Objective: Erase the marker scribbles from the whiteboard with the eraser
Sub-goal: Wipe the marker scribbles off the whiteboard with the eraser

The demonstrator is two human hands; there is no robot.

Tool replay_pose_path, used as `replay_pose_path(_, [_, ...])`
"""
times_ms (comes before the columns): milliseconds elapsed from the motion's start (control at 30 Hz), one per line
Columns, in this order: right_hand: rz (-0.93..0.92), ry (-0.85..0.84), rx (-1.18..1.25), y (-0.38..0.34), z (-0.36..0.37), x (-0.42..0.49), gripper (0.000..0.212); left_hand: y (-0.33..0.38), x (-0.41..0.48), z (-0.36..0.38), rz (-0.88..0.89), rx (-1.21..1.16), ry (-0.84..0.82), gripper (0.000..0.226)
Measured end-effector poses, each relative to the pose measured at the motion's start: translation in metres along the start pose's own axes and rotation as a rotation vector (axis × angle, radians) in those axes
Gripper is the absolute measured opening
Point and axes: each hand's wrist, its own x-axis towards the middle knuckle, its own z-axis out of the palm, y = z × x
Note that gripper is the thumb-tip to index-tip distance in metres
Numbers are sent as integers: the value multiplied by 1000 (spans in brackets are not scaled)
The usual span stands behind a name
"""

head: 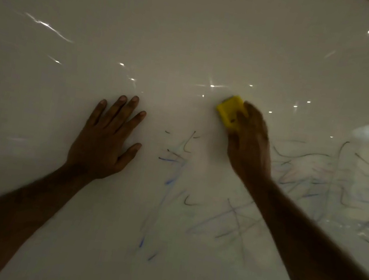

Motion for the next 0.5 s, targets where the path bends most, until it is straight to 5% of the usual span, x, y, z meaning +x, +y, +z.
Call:
replay_pose_path(167, [12,50,77,-36,22,-12,33,0,-1,1,-4,-14,-6,68])
replay_pose_path(367, [-299,-253,118,-77,23,-137,26,0,-1,1,-7,-16,-19,69])
replay_pose_path(500, [-344,-262,43,-53,16,-85,34,-1,-1,1,-1,-18,-18,69])
